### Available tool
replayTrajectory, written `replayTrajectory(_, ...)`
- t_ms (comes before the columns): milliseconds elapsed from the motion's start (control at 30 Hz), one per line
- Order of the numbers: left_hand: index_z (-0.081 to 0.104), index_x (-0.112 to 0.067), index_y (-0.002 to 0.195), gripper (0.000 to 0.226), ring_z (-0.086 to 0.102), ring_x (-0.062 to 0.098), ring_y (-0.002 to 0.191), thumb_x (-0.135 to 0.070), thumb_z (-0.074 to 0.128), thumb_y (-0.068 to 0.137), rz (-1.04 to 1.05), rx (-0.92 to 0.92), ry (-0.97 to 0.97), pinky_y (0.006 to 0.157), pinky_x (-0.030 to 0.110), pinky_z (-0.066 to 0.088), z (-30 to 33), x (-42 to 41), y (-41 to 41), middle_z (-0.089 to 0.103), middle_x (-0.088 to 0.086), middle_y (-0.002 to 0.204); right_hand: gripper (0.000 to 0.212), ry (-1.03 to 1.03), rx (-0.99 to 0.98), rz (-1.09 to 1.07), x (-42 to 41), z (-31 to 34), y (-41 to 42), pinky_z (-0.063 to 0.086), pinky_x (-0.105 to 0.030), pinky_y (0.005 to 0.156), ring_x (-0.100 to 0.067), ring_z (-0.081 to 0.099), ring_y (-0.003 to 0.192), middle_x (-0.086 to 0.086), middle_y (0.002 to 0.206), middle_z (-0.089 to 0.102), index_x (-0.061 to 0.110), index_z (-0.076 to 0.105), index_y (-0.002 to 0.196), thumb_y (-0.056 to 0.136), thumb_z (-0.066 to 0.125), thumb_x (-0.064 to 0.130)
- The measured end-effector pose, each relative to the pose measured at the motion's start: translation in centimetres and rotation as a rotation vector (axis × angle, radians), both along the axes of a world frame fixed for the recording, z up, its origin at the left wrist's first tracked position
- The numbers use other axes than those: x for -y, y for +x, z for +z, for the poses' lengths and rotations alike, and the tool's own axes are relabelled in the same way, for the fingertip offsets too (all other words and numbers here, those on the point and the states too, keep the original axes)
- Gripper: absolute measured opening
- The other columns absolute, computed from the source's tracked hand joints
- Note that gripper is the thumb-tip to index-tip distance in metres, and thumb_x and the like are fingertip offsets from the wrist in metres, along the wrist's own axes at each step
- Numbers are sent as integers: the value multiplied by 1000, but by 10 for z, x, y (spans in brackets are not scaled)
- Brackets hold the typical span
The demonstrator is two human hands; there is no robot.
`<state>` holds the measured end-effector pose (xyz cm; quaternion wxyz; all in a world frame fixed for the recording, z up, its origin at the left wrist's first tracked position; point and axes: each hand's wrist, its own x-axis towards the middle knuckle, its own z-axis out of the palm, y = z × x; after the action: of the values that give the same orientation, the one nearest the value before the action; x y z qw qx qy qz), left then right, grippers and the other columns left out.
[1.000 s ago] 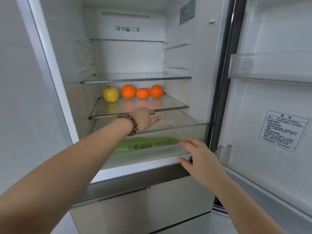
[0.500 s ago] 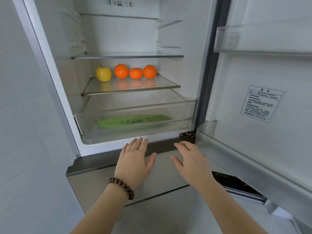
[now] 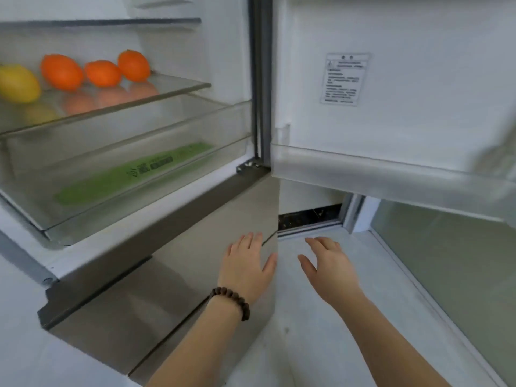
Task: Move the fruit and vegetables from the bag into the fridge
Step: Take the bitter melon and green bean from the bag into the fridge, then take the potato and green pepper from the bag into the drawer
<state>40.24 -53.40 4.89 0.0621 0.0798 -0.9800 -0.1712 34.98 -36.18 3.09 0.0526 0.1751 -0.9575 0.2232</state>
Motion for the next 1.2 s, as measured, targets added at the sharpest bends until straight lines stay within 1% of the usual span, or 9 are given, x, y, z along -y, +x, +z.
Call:
replayTrajectory(133, 32, -14, 144, 65, 31, 21, 137, -53, 27, 92, -225, 31, 2, 114, 37, 23, -16, -37, 2, 37, 5, 149, 50, -26, 70, -240, -46, -16, 43, 40, -37, 103, -21, 38, 130, -2, 140, 45, 18, 42, 137, 94, 44, 42)
replayTrajectory(233, 33, -13, 144, 60, 32, 22, 137, -48, 36, 95, -393, 21, -10, 113, 38, 26, -21, -77, 6, 39, 6, 148, 48, -47, 91, -434, -90, -22, 80, 41, -37, 101, -22, 39, 128, -2, 139, 46, 17, 44, 136, 94, 45, 40)
replayTrajectory(400, 40, -12, 140, 58, 40, 24, 132, -47, 40, 94, -688, -35, -46, 109, 38, 31, -21, -164, 16, 49, 8, 139, 46, -51, 102, -743, -167, -25, 152, 41, -35, 97, -23, 40, 126, -2, 136, 48, 17, 45, 134, 94, 46, 39)
replayTrajectory(533, 45, -10, 137, 61, 43, 27, 129, -49, 37, 90, -906, -46, -15, 108, 41, 33, -21, -248, 40, 53, 10, 135, 46, -50, 91, -986, -224, -21, 218, 43, -34, 93, -23, 41, 125, -1, 134, 50, 16, 47, 133, 93, 47, 38)
replayTrajectory(667, 47, -8, 136, 58, 45, 26, 126, -45, 43, 91, -1133, -56, 20, 106, 39, 33, -23, -335, 84, 55, 8, 130, 44, -54, 72, -1229, -277, -20, 294, 43, -33, 91, -21, 39, 126, 0, 132, 50, 16, 47, 132, 94, 47, 38)
replayTrajectory(767, 43, -10, 139, 59, 42, 23, 129, -46, 39, 92, -1291, -55, 6, 108, 37, 31, -26, -399, 125, 52, 6, 135, 44, -52, 61, -1394, -314, -21, 354, 43, -33, 92, -22, 39, 126, 0, 134, 50, 16, 47, 132, 94, 46, 37)
replayTrajectory(933, 38, -12, 142, 59, 37, 21, 134, -45, 42, 93, -1532, -24, 0, 108, 36, 30, -31, -505, 211, 45, 5, 142, 42, -39, 47, -1631, -375, -25, 455, 44, -33, 88, -23, 42, 122, -2, 131, 51, 14, 49, 130, 94, 47, 36)
replayTrajectory(1033, 39, -12, 141, 59, 37, 23, 133, -45, 43, 93, -1641, -19, 3, 108, 36, 30, -28, -566, 263, 46, 7, 142, 42, -46, 32, -1752, -414, -26, 509, 44, -32, 89, -23, 43, 121, -2, 132, 51, 14, 49, 130, 94, 48, 35)
replayTrajectory(1200, 39, -12, 141, 59, 37, 23, 133, -46, 43, 93, -1805, -63, 10, 108, 33, 29, -17, -656, 349, 46, 6, 141, 40, -44, 2, -1923, -475, -20, 592, 43, -32, 88, -24, 43, 119, -2, 130, 51, 14, 50, 128, 94, 47, 33)
